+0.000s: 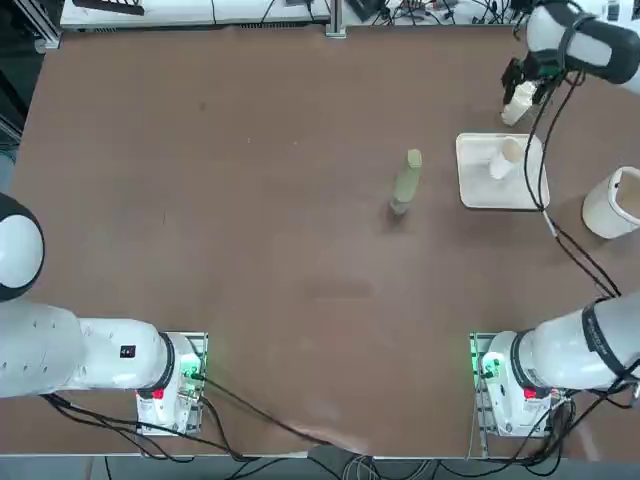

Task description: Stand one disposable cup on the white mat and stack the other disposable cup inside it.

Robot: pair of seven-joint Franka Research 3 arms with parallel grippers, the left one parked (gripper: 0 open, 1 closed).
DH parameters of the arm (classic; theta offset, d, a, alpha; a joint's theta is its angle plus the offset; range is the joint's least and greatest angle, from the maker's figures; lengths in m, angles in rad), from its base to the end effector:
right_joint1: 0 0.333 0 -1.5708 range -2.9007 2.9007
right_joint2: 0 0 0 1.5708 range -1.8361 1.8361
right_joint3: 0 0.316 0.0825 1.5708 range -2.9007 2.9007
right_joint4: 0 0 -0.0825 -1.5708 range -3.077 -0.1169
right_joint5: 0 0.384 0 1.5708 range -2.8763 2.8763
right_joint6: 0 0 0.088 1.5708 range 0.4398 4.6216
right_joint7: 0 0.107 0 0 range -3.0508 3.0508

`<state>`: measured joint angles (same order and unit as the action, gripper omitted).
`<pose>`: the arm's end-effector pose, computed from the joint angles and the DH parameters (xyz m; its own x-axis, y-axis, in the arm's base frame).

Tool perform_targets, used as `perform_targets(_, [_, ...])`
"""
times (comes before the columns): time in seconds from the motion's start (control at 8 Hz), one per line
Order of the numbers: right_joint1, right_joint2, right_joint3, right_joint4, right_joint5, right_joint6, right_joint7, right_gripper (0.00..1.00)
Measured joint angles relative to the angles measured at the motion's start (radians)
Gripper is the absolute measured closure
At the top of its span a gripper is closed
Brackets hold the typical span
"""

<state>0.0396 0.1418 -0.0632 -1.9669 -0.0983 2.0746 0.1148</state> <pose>0.5825 -0.0178 0.3988 0.9956 -0.0900 -0.0253 -0.0872 -0.9915 0.0967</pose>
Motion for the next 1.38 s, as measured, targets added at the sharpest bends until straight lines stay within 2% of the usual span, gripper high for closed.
perform_targets(0.38, [-0.057,0.19,-0.004,0.161,-0.001,0.068,-0.072,0.05])
perform_targets(0.75, [-0.067,0.363,-0.003,0.289,-0.001,0.092,-0.078,0.05])
perform_targets(1.0, [-0.068,0.416,-0.003,0.314,-0.001,0.112,-0.078,0.09])
perform_targets(1.38, [-0.085,0.427,-0.004,0.315,-0.001,0.112,-0.079,0.19])
